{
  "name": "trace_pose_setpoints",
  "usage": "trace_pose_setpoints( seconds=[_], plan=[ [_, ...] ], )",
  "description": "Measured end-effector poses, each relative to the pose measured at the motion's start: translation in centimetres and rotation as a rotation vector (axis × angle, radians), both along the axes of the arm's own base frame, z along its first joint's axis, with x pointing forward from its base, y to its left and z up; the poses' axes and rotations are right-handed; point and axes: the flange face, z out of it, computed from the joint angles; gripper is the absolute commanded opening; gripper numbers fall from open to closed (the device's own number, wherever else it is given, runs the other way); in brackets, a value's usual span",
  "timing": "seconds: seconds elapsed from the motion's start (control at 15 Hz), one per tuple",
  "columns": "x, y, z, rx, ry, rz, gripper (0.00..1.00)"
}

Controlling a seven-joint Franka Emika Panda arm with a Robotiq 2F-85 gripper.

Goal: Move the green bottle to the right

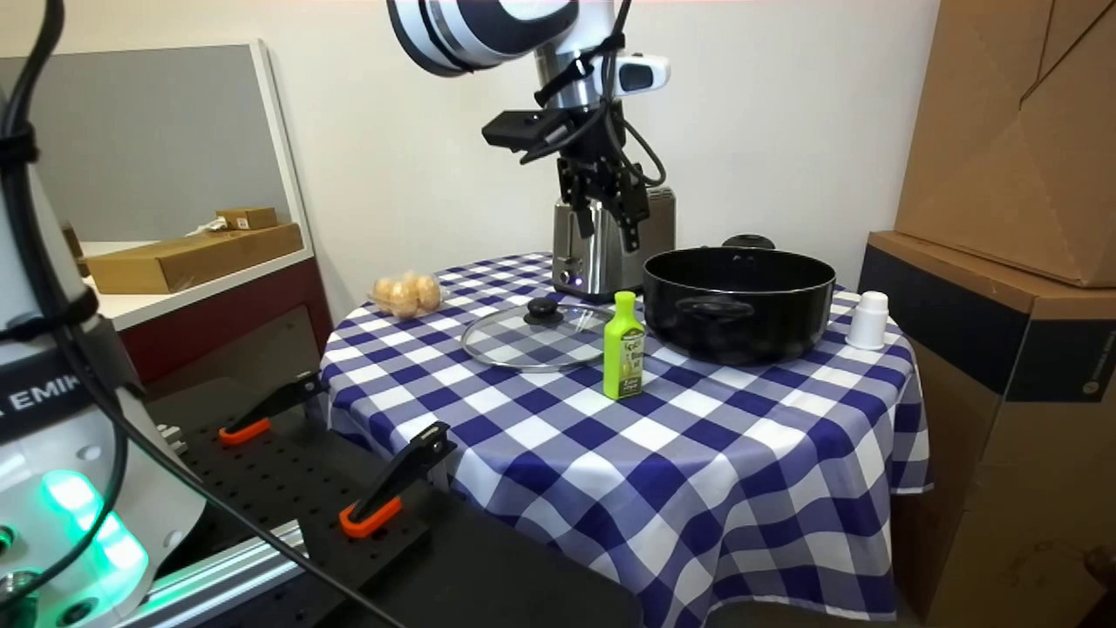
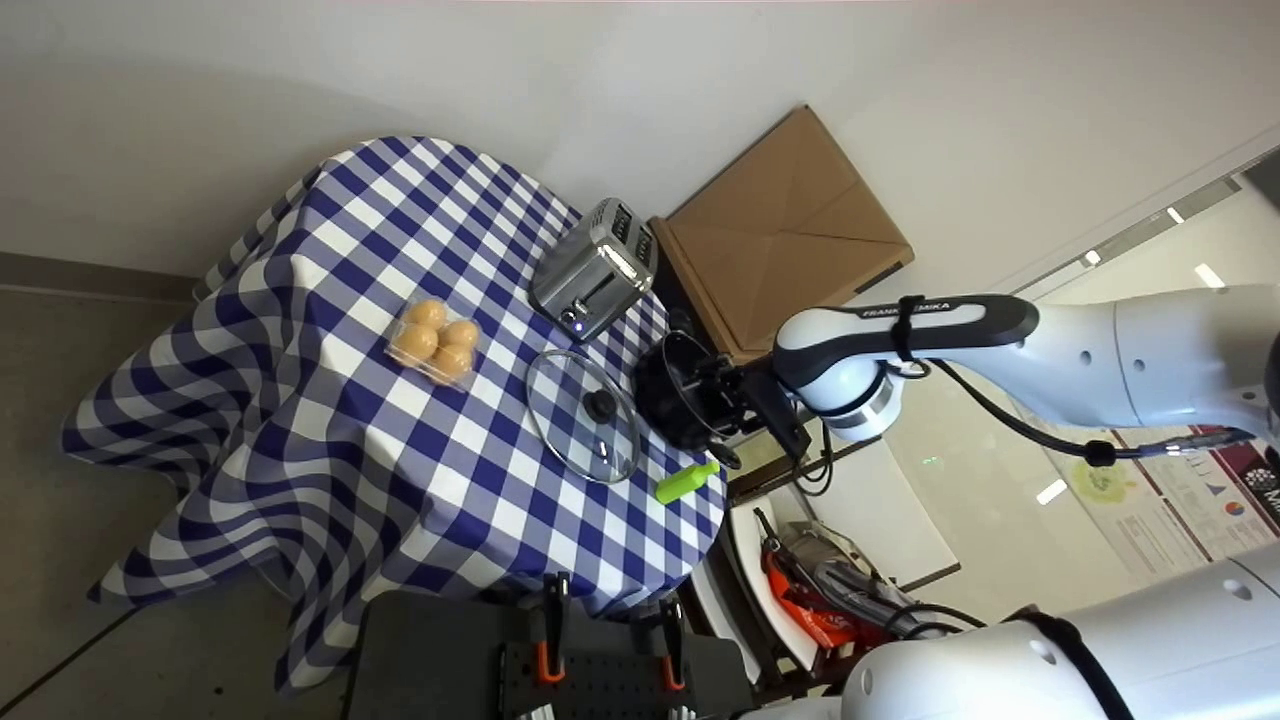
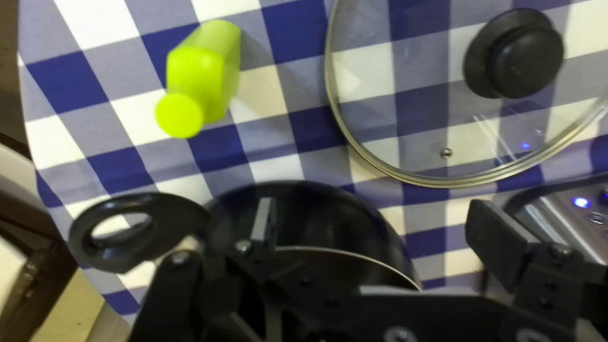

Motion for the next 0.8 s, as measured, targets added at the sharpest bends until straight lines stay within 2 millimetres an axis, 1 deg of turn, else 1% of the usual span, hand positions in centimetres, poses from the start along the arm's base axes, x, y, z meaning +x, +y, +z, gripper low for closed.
trace_pose_setpoints(
  seconds=[0.13,0.27,0.4,0.53,0.6,0.67,0.8],
  plan=[
    [0.1,2.6,3.3,0.009,-0.070,0.081,1.00],
    [-0.1,5.8,6.4,0.039,-0.128,0.167,1.00],
    [-0.7,9.3,9.3,0.097,-0.170,0.259,1.00],
    [-1.6,12.0,12.4,0.173,-0.209,0.338,1.00],
    [-2.1,12.9,13.8,0.219,-0.226,0.367,1.00],
    [-2.8,13.3,15.2,0.271,-0.239,0.393,1.00],
    [-4.3,13.0,17.6,0.375,-0.255,0.426,1.00]
  ],
)
